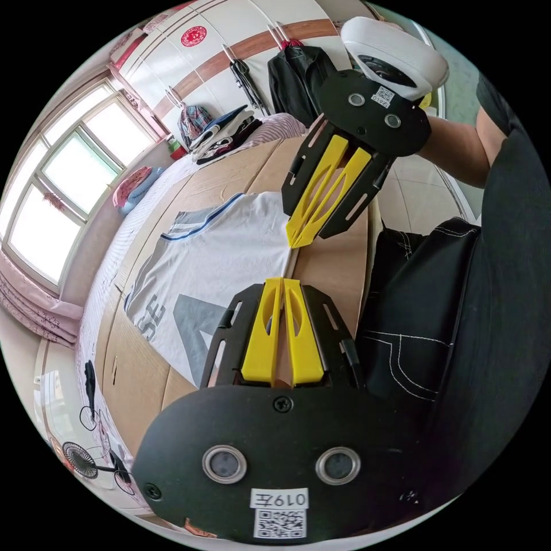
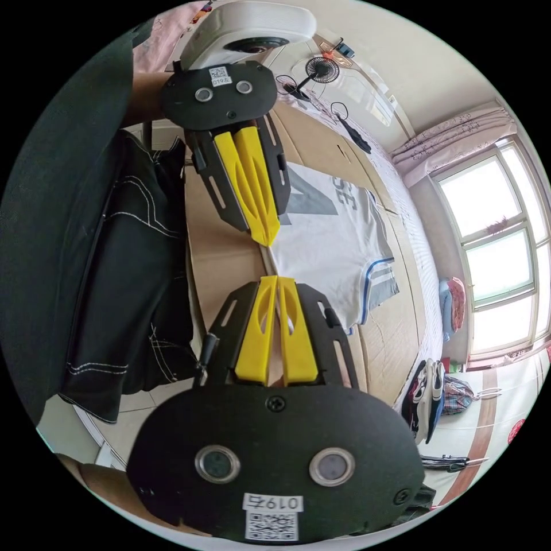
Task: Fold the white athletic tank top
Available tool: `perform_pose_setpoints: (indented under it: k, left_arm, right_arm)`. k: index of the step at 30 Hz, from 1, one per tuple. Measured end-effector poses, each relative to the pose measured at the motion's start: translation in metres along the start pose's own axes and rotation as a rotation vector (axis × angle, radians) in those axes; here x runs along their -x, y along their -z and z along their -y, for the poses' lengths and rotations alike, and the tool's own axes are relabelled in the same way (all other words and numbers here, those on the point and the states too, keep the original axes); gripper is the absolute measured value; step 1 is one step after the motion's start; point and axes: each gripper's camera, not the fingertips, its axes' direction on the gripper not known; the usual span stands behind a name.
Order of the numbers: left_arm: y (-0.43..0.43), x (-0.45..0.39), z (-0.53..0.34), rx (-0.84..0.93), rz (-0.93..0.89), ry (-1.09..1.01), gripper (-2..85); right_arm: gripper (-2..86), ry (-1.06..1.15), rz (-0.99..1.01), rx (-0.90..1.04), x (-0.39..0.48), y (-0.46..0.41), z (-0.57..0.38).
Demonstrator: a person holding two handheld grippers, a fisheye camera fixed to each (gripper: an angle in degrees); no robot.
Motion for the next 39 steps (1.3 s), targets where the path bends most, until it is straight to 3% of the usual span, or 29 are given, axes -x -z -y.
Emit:
perform_pose_setpoints:
  k: [10,39]
  left_arm:
    - [-0.010,0.001,0.005,-0.008,-0.003,0.005,0.5]
    - [-0.091,0.032,-0.001,-0.015,-0.044,-0.006,0.8]
  right_arm:
    - [4.5,0.001,-0.073,0.106,-0.006,0.026,-0.004]
    - [0.0,0.108,-0.234,0.236,0.004,0.056,0.043]
